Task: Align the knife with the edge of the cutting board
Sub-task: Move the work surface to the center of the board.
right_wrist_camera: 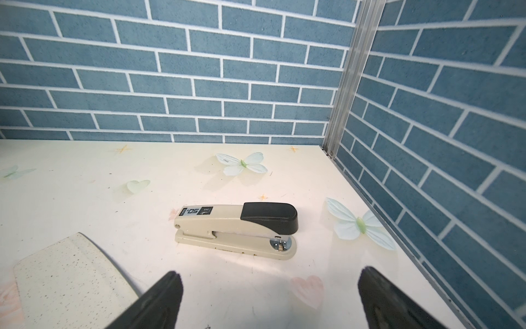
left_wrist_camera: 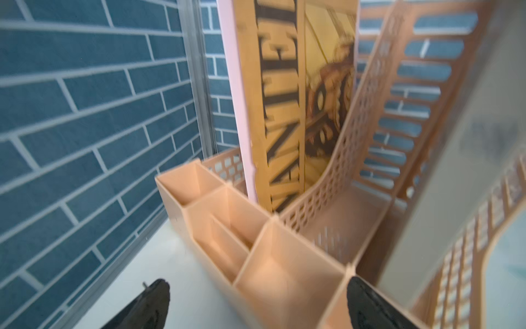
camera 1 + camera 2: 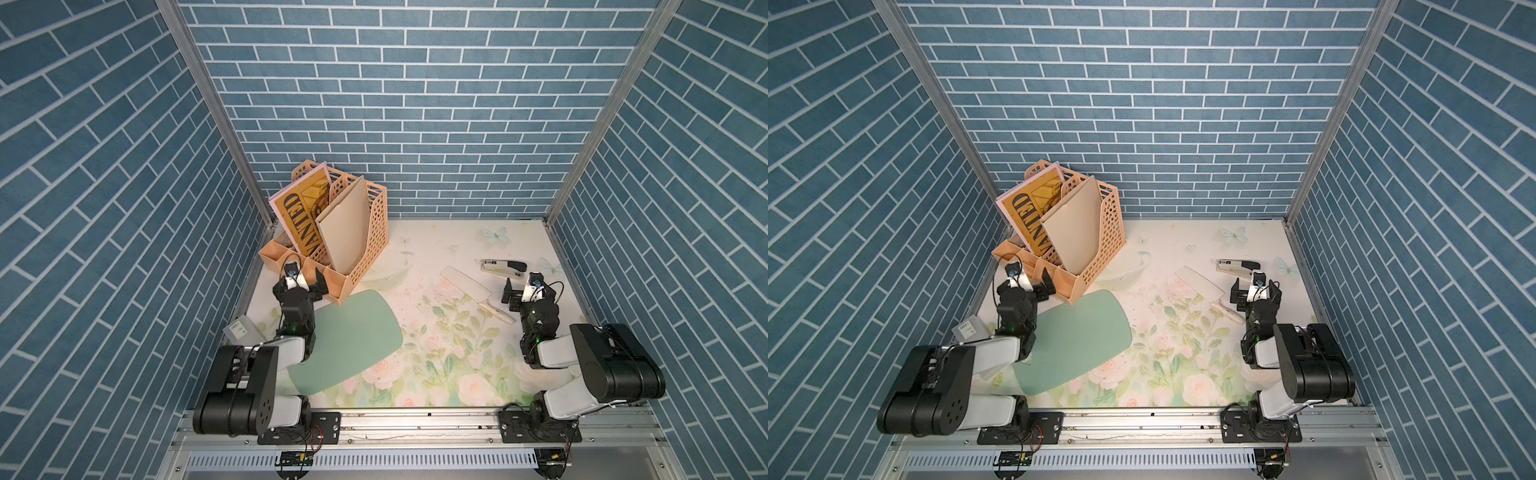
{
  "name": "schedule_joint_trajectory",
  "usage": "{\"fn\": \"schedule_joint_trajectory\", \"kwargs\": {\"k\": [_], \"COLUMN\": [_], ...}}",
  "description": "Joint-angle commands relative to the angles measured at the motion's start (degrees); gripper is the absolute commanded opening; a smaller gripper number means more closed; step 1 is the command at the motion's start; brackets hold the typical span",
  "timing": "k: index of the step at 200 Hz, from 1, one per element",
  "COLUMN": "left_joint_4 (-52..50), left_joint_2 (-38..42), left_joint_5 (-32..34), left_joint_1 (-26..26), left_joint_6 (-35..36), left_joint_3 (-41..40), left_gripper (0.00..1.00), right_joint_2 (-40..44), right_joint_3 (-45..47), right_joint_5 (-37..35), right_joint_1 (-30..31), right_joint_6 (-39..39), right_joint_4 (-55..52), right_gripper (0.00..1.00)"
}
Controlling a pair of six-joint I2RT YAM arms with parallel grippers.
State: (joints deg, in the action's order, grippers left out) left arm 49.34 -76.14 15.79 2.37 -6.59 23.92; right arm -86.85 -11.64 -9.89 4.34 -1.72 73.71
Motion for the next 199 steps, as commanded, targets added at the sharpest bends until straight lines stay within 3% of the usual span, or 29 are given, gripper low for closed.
{"fn": "schedule_joint_trajectory", "kwargs": {"k": [1, 13, 37, 53, 67, 78, 89, 115, 134, 160, 199], "left_joint_4": [-18.3, -18.1, -25.4, -34.5, -38.0, -41.8, -45.2, -51.7, -55.0, -62.8, -69.3], "left_joint_2": [6.0, 11.5, 21.0, 23.6, 23.7, 24.5, 27.6, 38.2, 42.5, 41.0, 34.4], "left_joint_5": [3.4, 2.2, 0.1, -1.0, -9.4, -13.8, -12.1, -4.6, -8.8, -14.7, -16.8], "left_joint_1": [-0.1, -0.1, -0.1, -0.1, -0.1, -0.1, -0.1, -0.4, -0.4, -0.4, -0.2], "left_joint_6": [-6.6, -9.2, -14.5, -21.0, -22.0, -21.9, -23.6, -29.4, -28.8, -28.7, -30.8], "left_joint_3": [4.3, 1.8, 1.7, 4.0, 4.9, 5.1, 5.1, 2.3, 2.4, 5.1, 8.7], "left_gripper": [0.99, 1.00, 1.00, 1.00, 1.00, 1.00, 1.00, 1.00, 1.00, 1.00, 0.99], "right_joint_2": [6.7, 11.6, 23.1, 30.9, 36.3, 38.2, 39.7, 42.7, 45.0, 47.9, 48.6], "right_joint_3": [-2.5, -4.1, -1.3, -0.9, -3.4, -5.4, -6.8, -8.4, -9.0, -10.3, -12.9], "right_joint_5": [-3.0, -3.0, -0.3, -2.5, -2.5, 6.1, 13.1, 19.3, 22.1, 26.9, 34.1], "right_joint_1": [-0.1, -0.1, -0.1, -0.2, -0.4, -0.6, -0.5, -0.5, -0.3, -0.3, 0.3], "right_joint_6": [1.5, 1.7, 7.6, 19.7, 29.7, 26.6, 25.4, 27.6, 27.4, 27.8, 29.2], "right_joint_4": [-8.6, -14.4, -14.0, -18.6, -31.5, -36.3, -40.6, -50.5, -56.6, -62.3, -67.0], "right_gripper": [1.00, 1.00, 1.00, 1.00, 1.00, 1.00, 1.00, 1.00, 1.00, 0.97, 0.94]}}
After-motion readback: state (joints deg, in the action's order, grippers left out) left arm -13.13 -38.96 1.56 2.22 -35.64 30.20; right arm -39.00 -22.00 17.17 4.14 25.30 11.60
